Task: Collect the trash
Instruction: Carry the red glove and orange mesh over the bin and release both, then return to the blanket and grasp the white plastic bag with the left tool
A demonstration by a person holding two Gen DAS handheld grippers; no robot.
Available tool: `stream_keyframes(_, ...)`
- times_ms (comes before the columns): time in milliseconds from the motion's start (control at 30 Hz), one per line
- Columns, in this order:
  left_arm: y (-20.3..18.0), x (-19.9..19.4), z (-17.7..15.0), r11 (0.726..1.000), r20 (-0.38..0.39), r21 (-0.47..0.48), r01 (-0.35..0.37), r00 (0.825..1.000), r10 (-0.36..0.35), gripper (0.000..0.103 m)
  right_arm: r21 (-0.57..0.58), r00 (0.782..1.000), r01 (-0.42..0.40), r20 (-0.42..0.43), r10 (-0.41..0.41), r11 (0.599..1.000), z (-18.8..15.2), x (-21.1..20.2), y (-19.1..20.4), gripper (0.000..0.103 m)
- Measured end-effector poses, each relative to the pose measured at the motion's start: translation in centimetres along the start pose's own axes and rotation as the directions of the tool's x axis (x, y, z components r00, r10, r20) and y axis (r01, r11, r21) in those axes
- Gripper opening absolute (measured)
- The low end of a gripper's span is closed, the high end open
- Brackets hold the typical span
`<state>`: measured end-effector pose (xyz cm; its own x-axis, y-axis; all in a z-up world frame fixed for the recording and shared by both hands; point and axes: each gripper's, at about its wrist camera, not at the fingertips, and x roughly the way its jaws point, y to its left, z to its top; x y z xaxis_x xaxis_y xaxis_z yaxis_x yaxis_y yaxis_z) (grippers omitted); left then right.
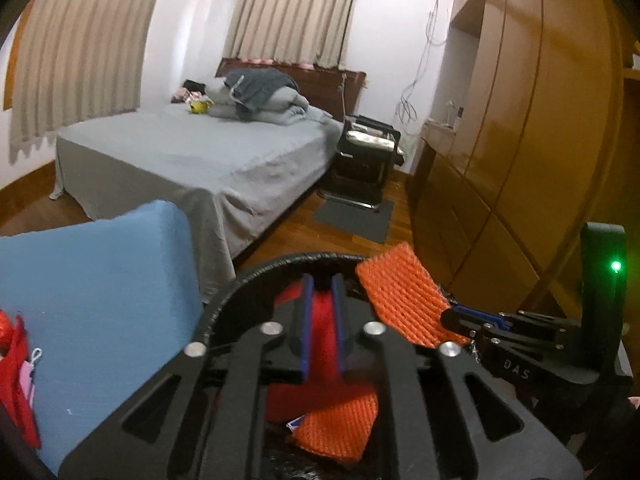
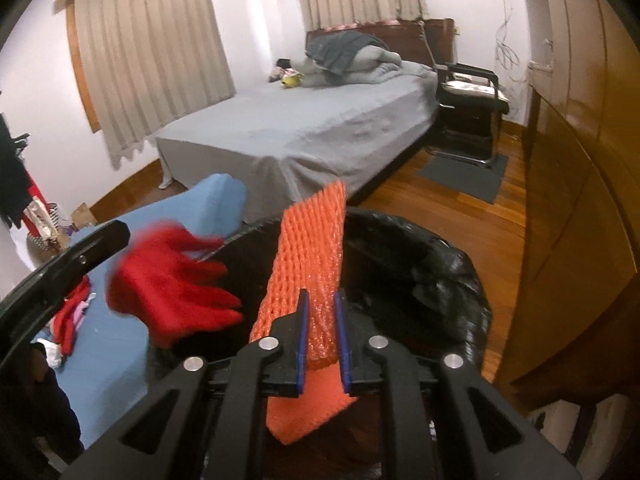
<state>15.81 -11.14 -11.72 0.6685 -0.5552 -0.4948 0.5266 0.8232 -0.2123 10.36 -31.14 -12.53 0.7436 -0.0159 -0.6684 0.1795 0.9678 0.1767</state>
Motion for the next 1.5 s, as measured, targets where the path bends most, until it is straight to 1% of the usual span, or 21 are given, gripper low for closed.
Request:
stream_keyframes(67, -0.1, 0.3, -0.1, 1.000, -0.004, -0.002, -0.005, 1.000, 0.005, 0.027, 0.009, 1.000, 0.006, -0.008, -0.006, 1.000, -0.2, 0.2, -0.4, 0.015)
stream_keyframes(100, -0.1, 0.5, -0.1, 1.000, -0.005, -0.001, -0.010, 1.000, 0.010, 0.027, 0.012, 1.000, 0.009, -0.011, -0.009, 1.000, -0.5, 0.2, -0.4, 0.017)
stream_keyframes(133, 0.1, 0.4, -0.2, 1.000, -0.006, -0.001, -0.018, 1.000, 0.018, 0.027, 0.013, 1.000, 0.011, -0.012, -0.011, 1.000, -0.7, 0.2, -0.5, 0.025)
stream_keyframes(200, 0.5, 0.1, -0.2, 0.999, -0.004, -0.006, -0.037, 0.999, 0.037, 0.033, 0.012, 1.000, 0.012, -0.010, -0.012, 1.000, -0.9, 0.1, -0.7, 0.033)
stream_keyframes(267, 1.4, -0.9, -0.4, 0.998, 0.008, -0.013, -0.068, 0.998, 0.068, 0.038, 0.008, 1.000, 0.008, -0.007, -0.008, 1.000, -1.0, 0.0, -0.5, 0.036)
stream_keyframes(333, 2.6, -2.0, -0.5, 0.994, 0.016, -0.023, -0.102, 0.995, 0.103, 0.042, 0.003, 1.000, 0.003, 0.002, -0.003, 1.000, -1.0, -0.2, 0.0, 0.048)
stream_keyframes(367, 3.0, -2.5, -0.7, 0.993, 0.018, -0.027, -0.117, 0.993, 0.117, 0.046, 0.000, 1.000, -0.003, 0.007, 0.003, 1.000, -0.9, -0.3, 0.5, 0.051)
stream_keyframes(433, 4.3, -3.8, -1.1, 0.987, 0.026, -0.037, -0.159, 0.987, 0.160, 0.050, -0.013, 1.000, -0.019, 0.017, 0.019, 1.000, -0.7, -0.3, 1.3, 0.064)
stream_keyframes(467, 4.9, -4.5, -1.3, 0.982, 0.028, -0.042, -0.185, 0.982, 0.186, 0.054, -0.023, 0.999, -0.027, 0.028, 0.028, 0.999, -0.7, -0.4, 2.1, 0.074)
stream_keyframes(500, 5.8, -5.3, -1.6, 0.975, 0.032, -0.050, -0.216, 0.976, 0.218, 0.057, -0.030, 0.999, -0.036, 0.035, 0.037, 0.999, -0.5, -0.5, 2.7, 0.080)
stream_keyframes(533, 6.3, -5.9, -1.6, 0.971, 0.034, -0.056, -0.234, 0.971, 0.237, 0.058, -0.042, 0.998, -0.053, 0.044, 0.055, 0.998, -0.4, -0.5, 3.6, 0.083)
stream_keyframes(633, 8.7, -8.5, -2.3, 0.944, 0.040, -0.070, -0.322, 0.945, 0.325, 0.061, -0.076, 0.993, -0.097, 0.060, 0.102, 0.992, -0.3, -0.5, 6.8, 0.091)
stream_keyframes(700, 10.1, -10.1, -2.6, 0.927, 0.040, -0.076, -0.368, 0.928, 0.372, 0.063, -0.095, 0.988, -0.134, 0.067, 0.141, 0.986, -0.4, -0.4, 8.8, 0.093)
stream_keyframes(733, 11.1, -11.2, -3.0, 0.911, 0.038, -0.086, -0.403, 0.913, 0.407, 0.063, -0.108, 0.985, -0.153, 0.067, 0.161, 0.982, -0.5, -0.2, 9.9, 0.094)
stream_keyframes(800, 12.4, -12.5, -3.5, 0.892, 0.032, -0.106, -0.440, 0.895, 0.445, 0.063, -0.131, 0.978, -0.187, 0.070, 0.197, 0.974, -0.6, -0.1, 12.0, 0.095)
stream_keyframes(900, 15.1, -15.0, -4.8, 0.848, 0.009, -0.132, -0.513, 0.855, 0.519, 0.063, -0.173, 0.967, -0.234, 0.066, 0.248, 0.957, -1.3, 0.4, 15.3, 0.096)
stream_keyframes(1100, 19.1, -18.7, -7.2, 0.778, -0.049, -0.181, -0.602, 0.795, 0.604, 0.065, -0.236, 0.956, -0.269, 0.052, 0.289, 0.934, -3.4, 1.3, 19.9, 0.096)
stream_keyframes(1233, 20.8, -19.9, -8.9, 0.748, -0.087, -0.210, -0.630, 0.774, 0.628, 0.065, -0.274, 0.953, -0.281, 0.035, 0.302, 0.920, -4.7, 2.0, 21.7, 0.096)
stream_keyframes(1333, 21.8, -20.1, -10.0, 0.731, -0.112, -0.224, -0.644, 0.763, 0.637, 0.065, -0.292, 0.952, -0.286, 0.026, 0.306, 0.913, -5.4, 2.3, 22.6, 0.096)
stream_keyframes(1400, 22.5, -20.2, -10.6, 0.724, -0.126, -0.238, -0.647, 0.760, 0.638, 0.065, -0.300, 0.952, -0.288, 0.018, 0.307, 0.910, -5.7, 2.4, 23.0, 0.096)
stream_keyframes(1500, 23.1, -20.0, -11.4, 0.720, -0.146, -0.257, -0.644, 0.763, 0.630, 0.065, -0.309, 0.953, -0.286, 0.007, 0.303, 0.907, -6.3, 2.8, 23.6, 0.096)
